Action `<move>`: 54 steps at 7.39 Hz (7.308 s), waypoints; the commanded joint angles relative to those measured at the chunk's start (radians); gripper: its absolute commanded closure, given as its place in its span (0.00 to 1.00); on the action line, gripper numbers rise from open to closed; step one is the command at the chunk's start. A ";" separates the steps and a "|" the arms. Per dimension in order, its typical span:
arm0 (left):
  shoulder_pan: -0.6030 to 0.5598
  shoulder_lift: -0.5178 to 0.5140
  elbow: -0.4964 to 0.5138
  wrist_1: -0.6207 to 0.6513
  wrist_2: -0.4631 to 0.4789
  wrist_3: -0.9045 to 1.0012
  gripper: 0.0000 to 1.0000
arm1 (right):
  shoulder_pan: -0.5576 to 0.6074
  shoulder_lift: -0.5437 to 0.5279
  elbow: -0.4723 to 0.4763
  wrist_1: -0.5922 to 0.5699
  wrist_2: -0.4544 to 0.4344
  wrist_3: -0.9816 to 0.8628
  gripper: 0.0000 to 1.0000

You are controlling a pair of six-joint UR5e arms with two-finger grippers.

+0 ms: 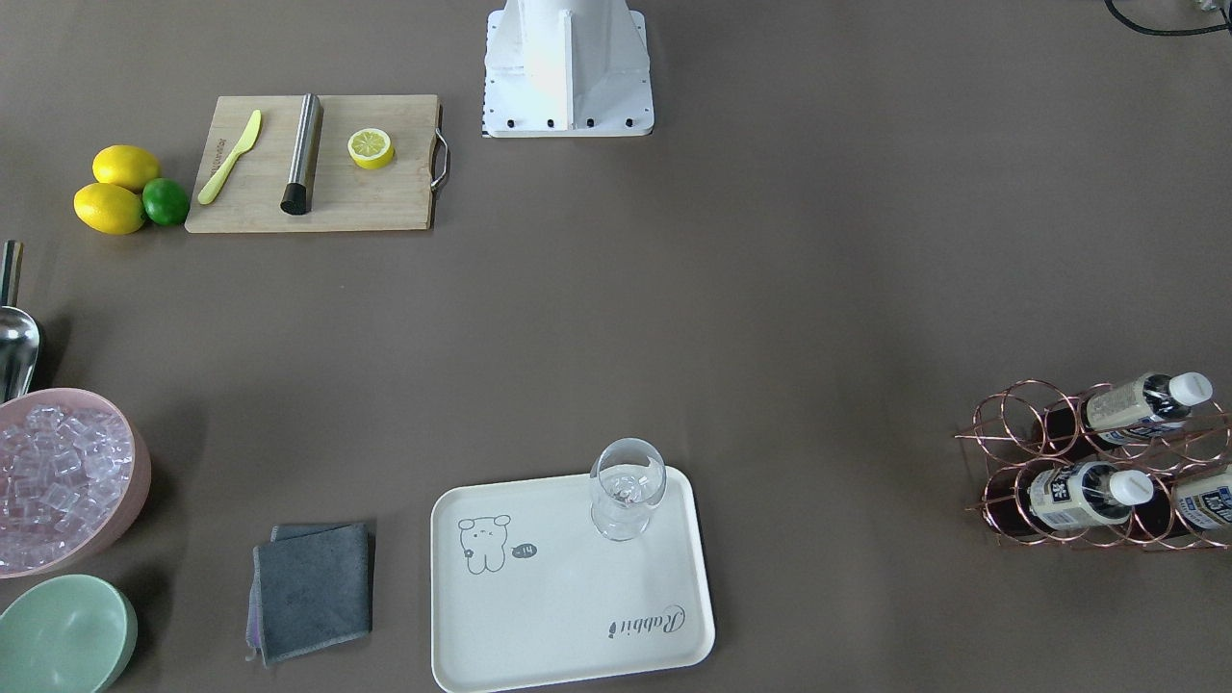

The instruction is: Take tea from basket to plate

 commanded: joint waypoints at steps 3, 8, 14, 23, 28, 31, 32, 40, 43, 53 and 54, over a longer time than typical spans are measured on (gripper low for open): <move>0.074 -0.084 -0.415 0.389 0.028 -0.287 1.00 | 0.000 0.000 0.000 0.000 0.003 0.008 0.00; 0.276 -0.242 -0.575 0.420 0.025 -0.685 1.00 | 0.000 -0.001 -0.011 0.002 0.006 0.001 0.00; 0.488 -0.304 -0.642 0.362 0.033 -0.983 1.00 | 0.000 -0.003 -0.012 0.000 0.009 -0.001 0.00; 0.706 -0.293 -0.638 0.070 0.247 -1.247 1.00 | -0.006 -0.002 -0.038 0.002 0.005 0.001 0.00; 0.745 -0.296 -0.622 0.066 0.258 -1.248 1.00 | -0.014 0.000 -0.032 0.000 0.003 -0.001 0.00; 0.775 -0.313 -0.567 0.064 0.295 -1.235 1.00 | -0.018 0.002 -0.023 0.002 0.005 -0.001 0.00; 0.775 -0.321 -0.554 0.063 0.312 -1.232 1.00 | -0.018 0.008 -0.024 0.002 0.005 -0.001 0.00; 0.795 -0.316 -0.474 0.017 0.330 -1.191 1.00 | -0.023 0.028 -0.032 0.002 0.008 0.012 0.00; 0.797 -0.318 -0.464 0.014 0.332 -1.186 1.00 | -0.028 0.029 -0.037 0.002 0.005 0.012 0.00; 0.801 -0.312 -0.452 -0.017 0.335 -1.186 1.00 | -0.034 0.032 -0.017 0.000 0.023 0.010 0.00; 0.798 -0.310 -0.463 -0.010 0.335 -1.188 1.00 | -0.034 0.032 -0.015 0.000 0.024 0.010 0.00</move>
